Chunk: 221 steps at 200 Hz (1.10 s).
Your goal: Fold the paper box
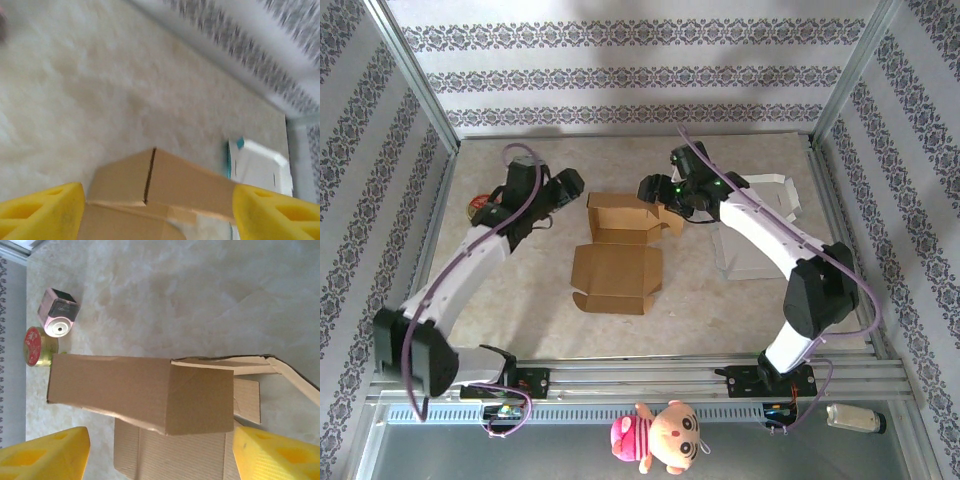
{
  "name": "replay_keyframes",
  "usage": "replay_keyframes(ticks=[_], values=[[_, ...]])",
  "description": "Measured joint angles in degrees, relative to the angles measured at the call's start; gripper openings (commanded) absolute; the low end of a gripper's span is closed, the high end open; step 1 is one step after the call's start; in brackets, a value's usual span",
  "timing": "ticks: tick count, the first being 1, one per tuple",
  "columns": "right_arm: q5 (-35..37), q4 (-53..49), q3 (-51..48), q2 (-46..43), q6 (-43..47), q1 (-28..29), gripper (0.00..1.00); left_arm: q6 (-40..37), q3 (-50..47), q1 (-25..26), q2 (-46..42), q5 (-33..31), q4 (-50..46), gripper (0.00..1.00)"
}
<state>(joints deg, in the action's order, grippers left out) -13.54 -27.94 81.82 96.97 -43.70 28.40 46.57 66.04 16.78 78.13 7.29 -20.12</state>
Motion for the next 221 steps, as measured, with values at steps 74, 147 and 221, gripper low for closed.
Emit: replay_keyframes(ticks=[74, 147, 221], values=[[-2.47, 4.28, 0.02, 5.22, -5.11, 0.0, 0.71, 0.37, 0.31, 0.02, 13.51, 11.1, 2.47, 0.89], [-2.4, 5.64, 1.09, 8.09, -3.06, 0.57, 0.59, 0.31, -4.46, 0.02, 14.43, 14.78, 13.79, 0.8], [-0.2, 4.46, 9.35, 13.18, 5.16, 2.12, 0.46, 3.17, -12.44, 0.11, 8.28, 13.14, 20.37, 0.81]])
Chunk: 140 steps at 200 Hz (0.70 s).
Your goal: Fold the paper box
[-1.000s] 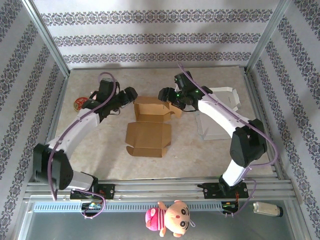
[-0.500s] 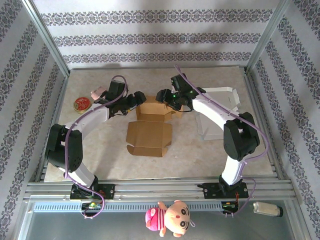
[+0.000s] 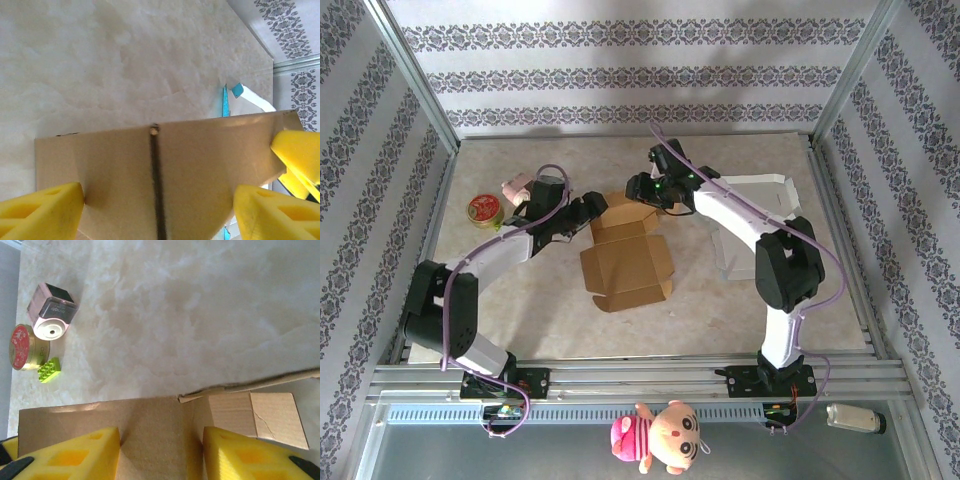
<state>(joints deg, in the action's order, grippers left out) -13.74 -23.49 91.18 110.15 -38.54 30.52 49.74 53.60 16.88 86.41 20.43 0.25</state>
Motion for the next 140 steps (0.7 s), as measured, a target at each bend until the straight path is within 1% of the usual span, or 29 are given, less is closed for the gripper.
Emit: replay_keyframes(ticks=[27, 43, 55, 81, 95, 108, 120, 140], values=[[0.87, -0.09, 0.72, 0.5, 1.31, 0.52, 0.43, -1.4, -0.04, 0.02, -4.59, -5.07, -2.43, 0.85], [1.05, -0.11, 0.72, 0.5, 1.49, 0.76, 0.37, -1.46, 0.02, -0.02, -7.34, -8.35, -3.78, 0.85], [1.03, -0.09, 0.76, 0.5, 1.64, 0.76, 0.34, -1.38, 0.74, -0.2, -7.85, -9.35, -5.66, 0.85], [1.03, -0.07, 1.09, 0.5, 1.73, 0.76, 0.35, -0.98, 3.21, -0.61, -4.85, -8.22, -7.98, 0.83], [1.03, -0.11, 1.09, 0.5, 1.7, 0.76, 0.35, -0.31, 3.61, -0.79, -2.86, -7.04, -8.11, 0.78], [1.01, -0.13, 1.09, 0.5, 1.7, 0.76, 0.38, 0.52, 3.63, -0.87, -1.36, -6.16, -8.35, 0.72], [0.94, -0.33, 1.09, 0.5, 1.66, 0.76, 0.41, 1.09, 3.63, -0.87, -0.37, -5.4, -8.39, 0.69], [0.76, -0.63, 1.09, 0.48, 1.68, 0.76, 0.46, 1.77, 3.69, -0.87, -0.04, -4.24, -8.0, 0.67]])
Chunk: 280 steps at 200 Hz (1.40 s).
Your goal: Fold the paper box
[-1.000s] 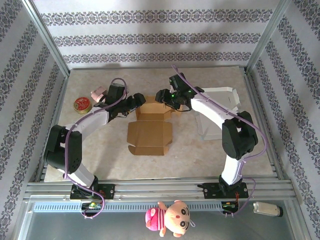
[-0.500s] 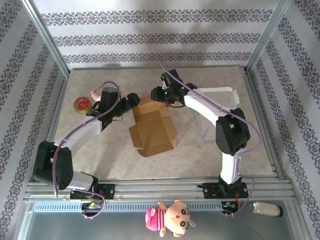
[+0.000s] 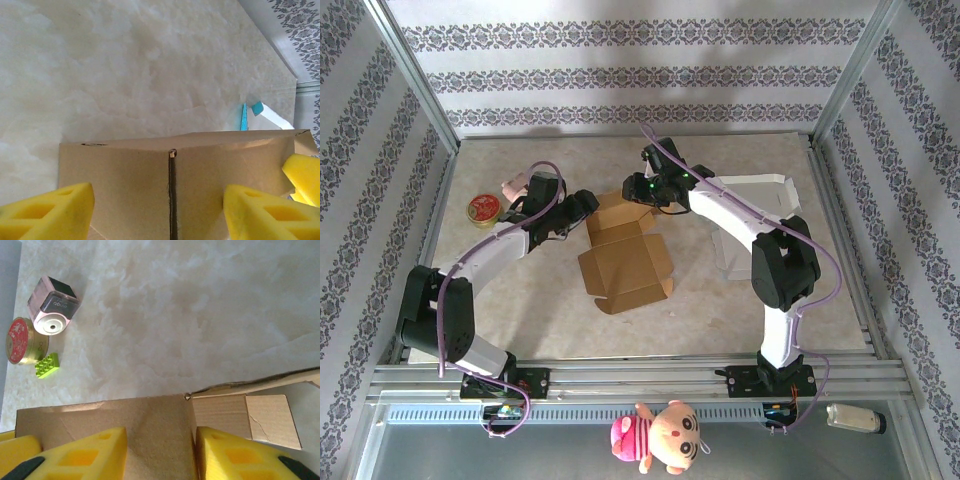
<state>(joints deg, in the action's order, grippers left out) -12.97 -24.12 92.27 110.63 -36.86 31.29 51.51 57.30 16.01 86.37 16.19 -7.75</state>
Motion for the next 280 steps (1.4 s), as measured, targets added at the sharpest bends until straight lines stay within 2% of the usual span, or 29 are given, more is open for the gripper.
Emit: replay_keyframes(ticks=[31, 59, 94, 112, 168, 262, 280], values=[[-0.37, -1.49, 0.0, -1.29, 0.59, 0.0, 0.53, 0.26, 0.02, 0.0, 0.04, 0.13, 0.04, 0.66], [-0.13, -2.71, -0.79, -6.03, 1.11, -0.07, 0.57, 0.68, 0.0, 0.0, 0.04, 0.15, 0.04, 0.66], [2.23, -0.35, -9.92, -17.22, 0.94, -1.92, 0.59, 1.05, 0.0, 0.0, 0.04, 0.15, 0.04, 0.66], [3.08, 1.57, -15.15, -19.56, 0.61, -3.85, 0.6, 1.11, 0.02, 0.0, 0.07, 0.31, 0.04, 0.65], [3.13, 9.05, -26.73, -14.95, 0.68, -5.53, 0.56, 1.31, 0.39, 0.0, 0.57, 1.16, 0.15, 0.64], [3.96, 29.05, -31.95, -4.37, 2.84, -3.72, 0.5, 1.31, 0.63, 0.0, 0.79, 1.73, 0.22, 0.63], [4.5, 31.82, -31.98, -2.38, 2.8, -3.65, 0.45, 1.29, 0.9, 0.0, 1.05, 2.03, 0.22, 0.63]])
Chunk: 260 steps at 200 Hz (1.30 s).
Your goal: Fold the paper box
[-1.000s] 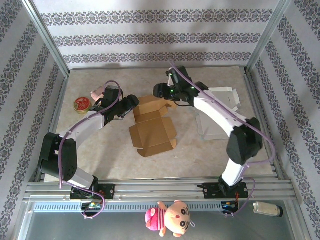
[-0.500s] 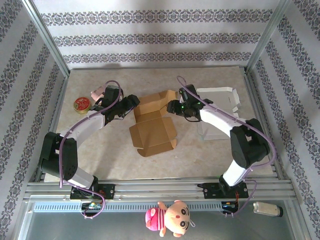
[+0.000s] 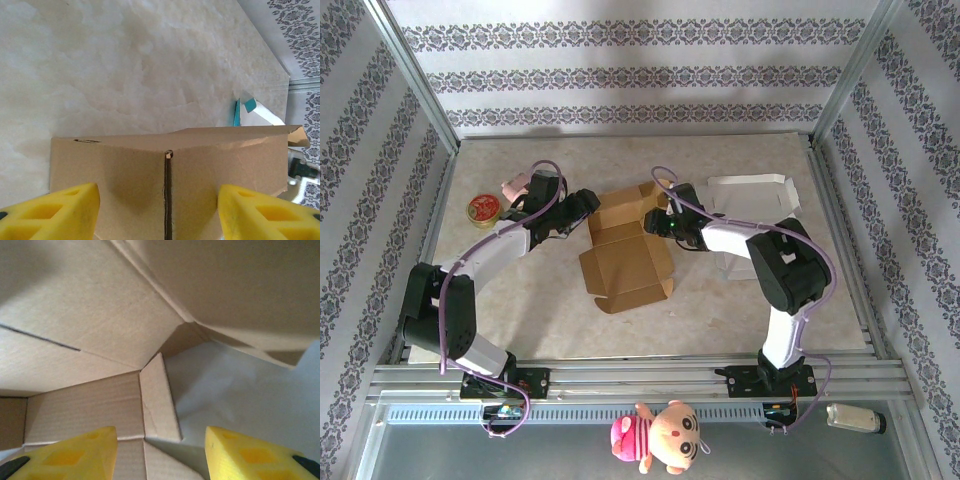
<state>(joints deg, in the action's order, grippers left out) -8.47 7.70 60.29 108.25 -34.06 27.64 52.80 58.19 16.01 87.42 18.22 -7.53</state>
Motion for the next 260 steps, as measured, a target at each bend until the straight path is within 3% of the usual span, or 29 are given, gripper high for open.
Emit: replay_keyframes(ticks=[41, 100, 202, 260], values=[[0.74, 4.42, -0.61, 1.79, 0.07, 0.0, 0.34, 0.02, 0.13, 0.0, 0.09, 0.22, 0.0, 0.63], [-3.13, 8.96, -3.15, 1.79, 1.05, 0.68, 0.32, 0.04, 0.35, 0.0, 0.61, 0.85, 0.11, 0.62], [-8.11, 11.67, -3.96, 2.4, 1.27, 4.83, 0.35, 0.11, 1.16, 0.0, 1.42, 1.29, 0.28, 0.62], [-9.14, 10.86, -7.91, -1.29, 3.58, 5.03, 0.46, 0.07, 1.29, 0.0, 1.53, 1.29, 0.24, 0.62]])
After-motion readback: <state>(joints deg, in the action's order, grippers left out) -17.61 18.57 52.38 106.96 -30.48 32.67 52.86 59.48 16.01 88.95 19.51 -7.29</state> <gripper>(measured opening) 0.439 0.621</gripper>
